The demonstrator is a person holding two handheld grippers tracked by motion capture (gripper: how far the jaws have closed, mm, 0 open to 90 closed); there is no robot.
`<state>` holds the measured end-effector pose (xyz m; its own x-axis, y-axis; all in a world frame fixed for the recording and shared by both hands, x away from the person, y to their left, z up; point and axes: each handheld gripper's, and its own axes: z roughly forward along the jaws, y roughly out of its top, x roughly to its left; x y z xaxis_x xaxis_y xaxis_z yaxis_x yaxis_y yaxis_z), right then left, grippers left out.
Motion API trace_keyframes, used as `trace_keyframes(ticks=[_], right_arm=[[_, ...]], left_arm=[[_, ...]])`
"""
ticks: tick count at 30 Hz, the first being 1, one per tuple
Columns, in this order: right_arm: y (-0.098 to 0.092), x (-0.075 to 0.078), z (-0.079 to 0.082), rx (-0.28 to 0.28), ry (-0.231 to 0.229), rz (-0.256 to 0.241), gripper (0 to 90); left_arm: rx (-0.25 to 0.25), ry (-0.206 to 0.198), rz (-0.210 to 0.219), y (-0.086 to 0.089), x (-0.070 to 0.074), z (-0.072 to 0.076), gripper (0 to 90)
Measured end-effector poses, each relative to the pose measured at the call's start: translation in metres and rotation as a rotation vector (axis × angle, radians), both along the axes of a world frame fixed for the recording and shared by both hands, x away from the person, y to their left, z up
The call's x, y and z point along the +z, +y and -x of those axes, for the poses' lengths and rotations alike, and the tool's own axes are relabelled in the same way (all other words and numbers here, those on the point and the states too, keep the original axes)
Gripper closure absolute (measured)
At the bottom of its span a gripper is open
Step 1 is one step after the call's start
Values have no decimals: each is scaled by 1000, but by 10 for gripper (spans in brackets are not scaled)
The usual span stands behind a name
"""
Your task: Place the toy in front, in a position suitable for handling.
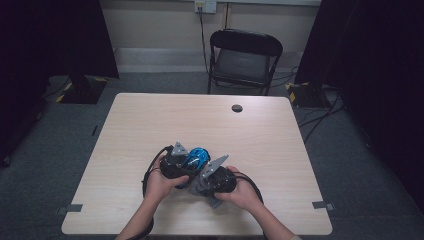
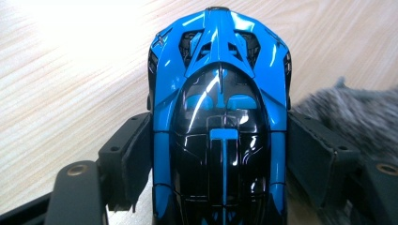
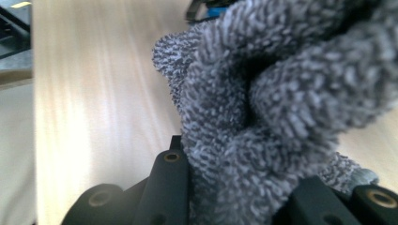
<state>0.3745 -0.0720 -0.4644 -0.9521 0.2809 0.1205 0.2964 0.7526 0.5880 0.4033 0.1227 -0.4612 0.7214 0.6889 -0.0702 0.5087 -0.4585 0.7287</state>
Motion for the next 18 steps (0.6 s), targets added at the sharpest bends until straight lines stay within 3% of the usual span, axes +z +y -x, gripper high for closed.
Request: trace_keyframes(ticks=[5,8,18], right_arm=[[1,1,1,19,6,13,764],[-7,5,-2,-3,-16,32,763],[-26,2,-9,-60,-5,23,763]], left_arm=[[11,6,-13,-3,-4,-1,268],[12,9,-21,-3,-5,-2,268],[13,31,-63,-5,-15,-3,267]])
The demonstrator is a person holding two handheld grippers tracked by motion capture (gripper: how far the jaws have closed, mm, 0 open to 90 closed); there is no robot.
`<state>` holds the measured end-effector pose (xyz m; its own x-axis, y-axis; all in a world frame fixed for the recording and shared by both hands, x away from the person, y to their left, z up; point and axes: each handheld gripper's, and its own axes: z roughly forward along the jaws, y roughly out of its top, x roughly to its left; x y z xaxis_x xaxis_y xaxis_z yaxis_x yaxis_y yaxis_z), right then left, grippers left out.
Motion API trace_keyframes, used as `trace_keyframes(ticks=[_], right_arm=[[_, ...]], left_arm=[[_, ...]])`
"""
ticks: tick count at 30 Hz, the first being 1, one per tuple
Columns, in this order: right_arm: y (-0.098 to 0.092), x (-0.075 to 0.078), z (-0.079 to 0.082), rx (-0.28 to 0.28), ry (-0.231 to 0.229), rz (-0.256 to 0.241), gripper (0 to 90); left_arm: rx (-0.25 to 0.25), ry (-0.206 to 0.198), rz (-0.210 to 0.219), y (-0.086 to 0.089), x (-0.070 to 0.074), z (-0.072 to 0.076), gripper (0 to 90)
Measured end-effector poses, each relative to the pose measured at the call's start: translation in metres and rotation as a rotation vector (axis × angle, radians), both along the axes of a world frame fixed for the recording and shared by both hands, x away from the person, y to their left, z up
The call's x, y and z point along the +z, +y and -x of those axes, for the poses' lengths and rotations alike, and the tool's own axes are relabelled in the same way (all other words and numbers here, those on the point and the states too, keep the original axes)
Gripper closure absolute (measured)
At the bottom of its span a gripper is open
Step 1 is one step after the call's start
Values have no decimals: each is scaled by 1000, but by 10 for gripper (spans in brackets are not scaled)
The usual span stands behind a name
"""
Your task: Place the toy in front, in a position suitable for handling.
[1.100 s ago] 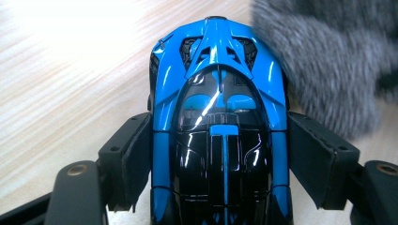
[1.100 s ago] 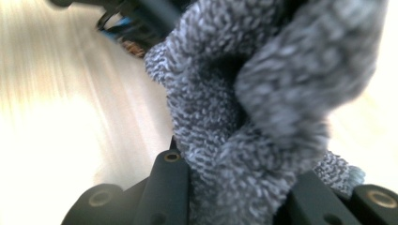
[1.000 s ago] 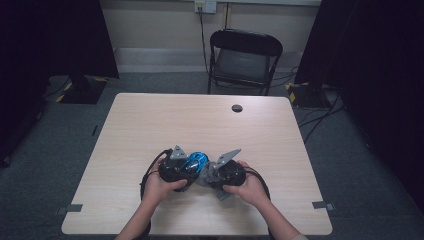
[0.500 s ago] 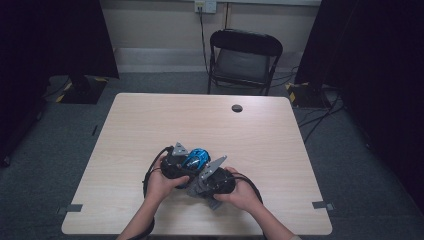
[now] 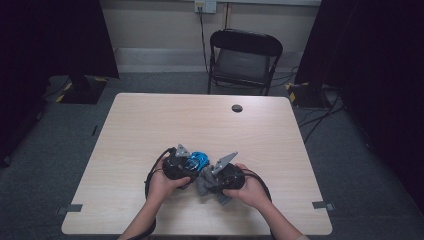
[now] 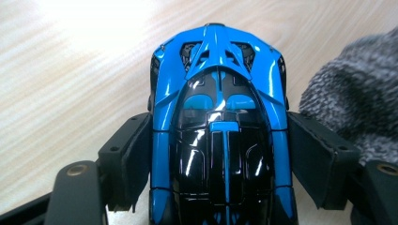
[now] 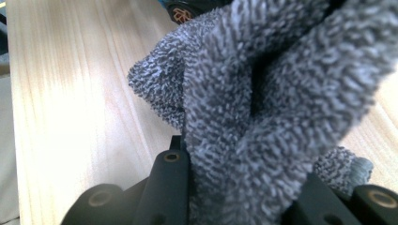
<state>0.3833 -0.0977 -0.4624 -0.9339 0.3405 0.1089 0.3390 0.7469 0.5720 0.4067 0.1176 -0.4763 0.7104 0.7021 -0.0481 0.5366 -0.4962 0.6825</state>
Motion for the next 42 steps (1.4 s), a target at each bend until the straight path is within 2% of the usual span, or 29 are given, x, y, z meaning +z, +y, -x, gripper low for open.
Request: trace_keyframes(ticks=[3,7,9,17,20,24,30,33,34,36,42], right_arm=[[0,0,1,-2,-1,0,763],[-1,-1,0,-3,3,-7,762],[-1,-1,0,-5,3,-7,762],[-1,-3,0,-13,4,-11,762],[-1,-4,0,-20,7,-15,763],[-1,-4,0,-28,6,-14,762],[0,-4,0,-42,-6,-13,761],[-1,-3,-1,-61,-23,-8,759],[-1,-4,-1,-67,-25,-12,759],[0,-4,-1,-77,-30,-14,759],[2,-4,-1,-101,-41,-7,759]], left_arm=[[11,0,6,0,-3,1,267],[4,3,-14,-1,-6,0,266],[7,18,-12,0,-6,0,265],[5,21,-4,1,-6,0,259],[7,22,21,6,-1,0,252],[17,20,26,13,7,1,206],[28,26,60,38,15,10,200],[27,44,57,49,13,16,183],[27,44,41,52,12,18,185],[4,47,36,56,11,22,183],[-11,60,66,58,8,29,188]])
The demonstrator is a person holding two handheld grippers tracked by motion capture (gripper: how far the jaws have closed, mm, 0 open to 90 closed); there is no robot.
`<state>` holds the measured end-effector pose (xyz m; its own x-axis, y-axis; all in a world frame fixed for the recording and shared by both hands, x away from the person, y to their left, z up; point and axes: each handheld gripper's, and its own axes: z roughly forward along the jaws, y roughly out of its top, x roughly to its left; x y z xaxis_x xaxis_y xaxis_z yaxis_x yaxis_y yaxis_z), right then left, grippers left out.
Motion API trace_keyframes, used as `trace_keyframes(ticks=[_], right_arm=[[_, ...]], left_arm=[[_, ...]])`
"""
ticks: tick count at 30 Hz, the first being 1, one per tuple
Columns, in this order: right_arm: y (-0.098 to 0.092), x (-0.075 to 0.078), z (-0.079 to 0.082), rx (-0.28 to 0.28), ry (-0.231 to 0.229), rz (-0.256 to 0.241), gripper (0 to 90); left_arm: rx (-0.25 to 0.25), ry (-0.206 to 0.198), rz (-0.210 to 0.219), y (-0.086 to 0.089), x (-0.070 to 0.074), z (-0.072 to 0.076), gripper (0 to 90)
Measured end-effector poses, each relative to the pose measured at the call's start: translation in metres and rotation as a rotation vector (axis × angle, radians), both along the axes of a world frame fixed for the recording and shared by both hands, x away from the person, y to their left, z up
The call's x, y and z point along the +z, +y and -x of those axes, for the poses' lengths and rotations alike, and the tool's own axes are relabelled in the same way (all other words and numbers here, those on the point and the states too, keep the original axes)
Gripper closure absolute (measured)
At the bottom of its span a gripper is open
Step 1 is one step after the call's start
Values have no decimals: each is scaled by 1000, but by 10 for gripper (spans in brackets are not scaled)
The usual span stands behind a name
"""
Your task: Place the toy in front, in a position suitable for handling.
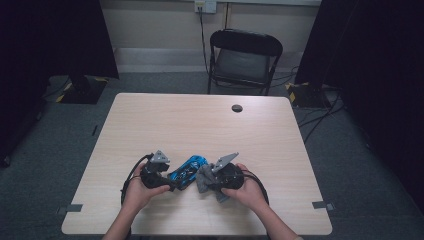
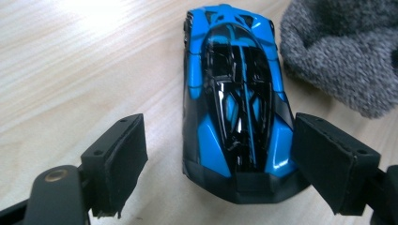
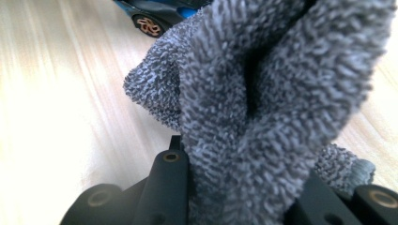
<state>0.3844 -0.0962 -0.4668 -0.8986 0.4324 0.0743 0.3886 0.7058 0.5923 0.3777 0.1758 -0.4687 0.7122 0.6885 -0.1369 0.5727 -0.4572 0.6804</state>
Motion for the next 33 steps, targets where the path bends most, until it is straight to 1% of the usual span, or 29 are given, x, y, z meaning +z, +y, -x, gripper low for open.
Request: trace_keyframes(ticks=[2,4,6,7,9,11,12,15,19,22,24,26,27,29,31,33], right_arm=[[0,1,0,-5,-7,6,759],[-1,1,-1,-9,-10,9,759],[-3,2,-1,-14,-10,12,759],[-4,2,-2,-14,-10,10,759],[-6,1,-2,-21,-6,6,759],[-8,0,-2,-25,-5,2,759],[-8,0,-2,-28,-5,-1,759],[-9,0,-1,-32,-9,-3,759],[-12,3,-2,-37,-29,13,759],[-24,10,-4,-65,-36,1,758],[-35,15,-6,-84,-43,-4,758],[-45,19,-5,-106,-51,1,756],[-51,21,-5,-120,-57,14,753],[-61,22,-5,-141,-71,38,749],[-70,20,-5,-166,-70,43,745],[-78,17,-4,-175,-69,69,745]], left_arm=[[-17,1,23,-1,0,2,190],[-28,-1,24,-3,0,3,191],[-34,16,17,-5,-1,3,186],[-38,18,17,-7,-2,3,175],[-56,32,6,-10,-5,3,172],[-54,41,-3,-11,-8,3,156],[-46,41,0,-12,-10,3,151],[-44,38,2,-10,-11,5,155],[-37,36,0,-10,-12,5,165],[-28,32,11,-9,-13,5,179],[-26,31,12,-8,-15,5,187],[-22,33,8,-9,-17,6,187],[-24,32,3,-9,-17,6,187],[-20,35,11,-9,-18,6,187],[-16,32,9,-9,-18,6,185],[-12,30,11,-9,-18,6,189]])
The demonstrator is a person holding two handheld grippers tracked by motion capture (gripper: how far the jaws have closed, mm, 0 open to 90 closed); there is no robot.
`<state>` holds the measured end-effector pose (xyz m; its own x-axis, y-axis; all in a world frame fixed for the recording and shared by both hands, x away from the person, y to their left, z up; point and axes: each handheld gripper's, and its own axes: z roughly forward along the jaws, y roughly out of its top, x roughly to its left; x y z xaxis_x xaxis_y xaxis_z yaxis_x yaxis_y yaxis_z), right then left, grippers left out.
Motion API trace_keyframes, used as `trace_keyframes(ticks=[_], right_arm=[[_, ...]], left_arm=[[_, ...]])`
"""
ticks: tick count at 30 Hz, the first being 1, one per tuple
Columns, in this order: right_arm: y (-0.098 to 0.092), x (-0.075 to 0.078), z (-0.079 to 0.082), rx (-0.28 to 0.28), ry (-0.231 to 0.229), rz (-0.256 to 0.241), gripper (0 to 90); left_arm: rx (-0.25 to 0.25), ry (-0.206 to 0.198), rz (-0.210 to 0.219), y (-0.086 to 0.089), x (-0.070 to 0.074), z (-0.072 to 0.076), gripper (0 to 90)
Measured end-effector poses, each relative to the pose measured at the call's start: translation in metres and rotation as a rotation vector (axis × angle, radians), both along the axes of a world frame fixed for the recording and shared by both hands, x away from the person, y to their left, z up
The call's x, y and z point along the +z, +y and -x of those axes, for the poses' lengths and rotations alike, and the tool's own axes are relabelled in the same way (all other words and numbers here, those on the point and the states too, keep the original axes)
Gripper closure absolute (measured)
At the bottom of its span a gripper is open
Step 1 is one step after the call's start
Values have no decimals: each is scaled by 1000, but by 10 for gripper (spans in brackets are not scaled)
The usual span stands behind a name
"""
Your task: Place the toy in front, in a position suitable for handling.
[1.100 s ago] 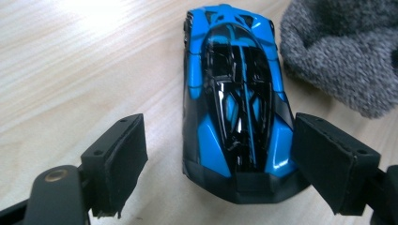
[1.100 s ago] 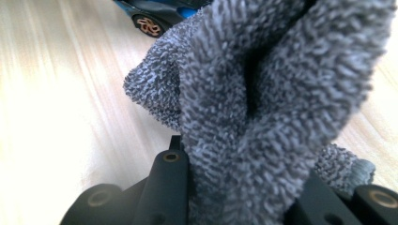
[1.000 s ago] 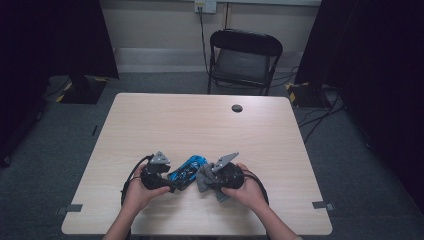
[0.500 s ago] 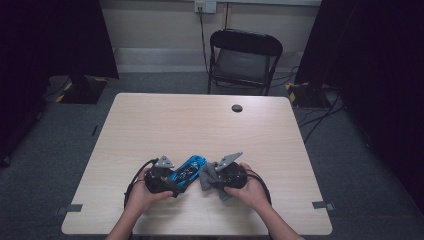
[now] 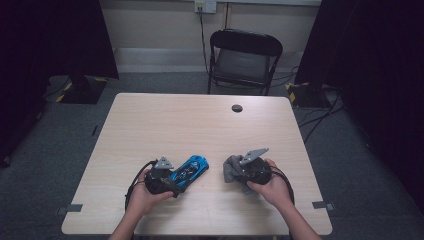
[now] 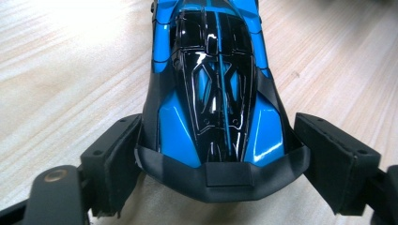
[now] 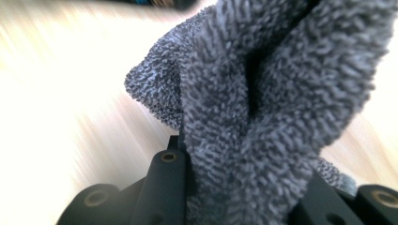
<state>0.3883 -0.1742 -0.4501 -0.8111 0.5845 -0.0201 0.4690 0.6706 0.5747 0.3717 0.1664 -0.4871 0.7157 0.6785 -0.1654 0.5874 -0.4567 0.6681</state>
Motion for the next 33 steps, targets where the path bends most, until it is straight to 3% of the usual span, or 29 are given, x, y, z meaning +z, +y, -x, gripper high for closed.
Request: trace_keyframes(ticks=[7,18,21,24,33], right_arm=[[-16,-9,3,-28,16,7,727],[-19,-13,6,-29,7,-11,499],[-19,-12,7,-40,-3,-21,396],[-20,-10,9,-48,-5,-36,355],[-25,9,20,-48,-35,-86,309]], left_arm=[[3,-10,-5,-3,0,-1,196],[7,-9,-8,-3,0,-1,202],[6,-11,-8,-3,0,-1,202],[7,-10,-2,-2,-1,-1,202],[19,-12,-12,-4,0,1,204]])
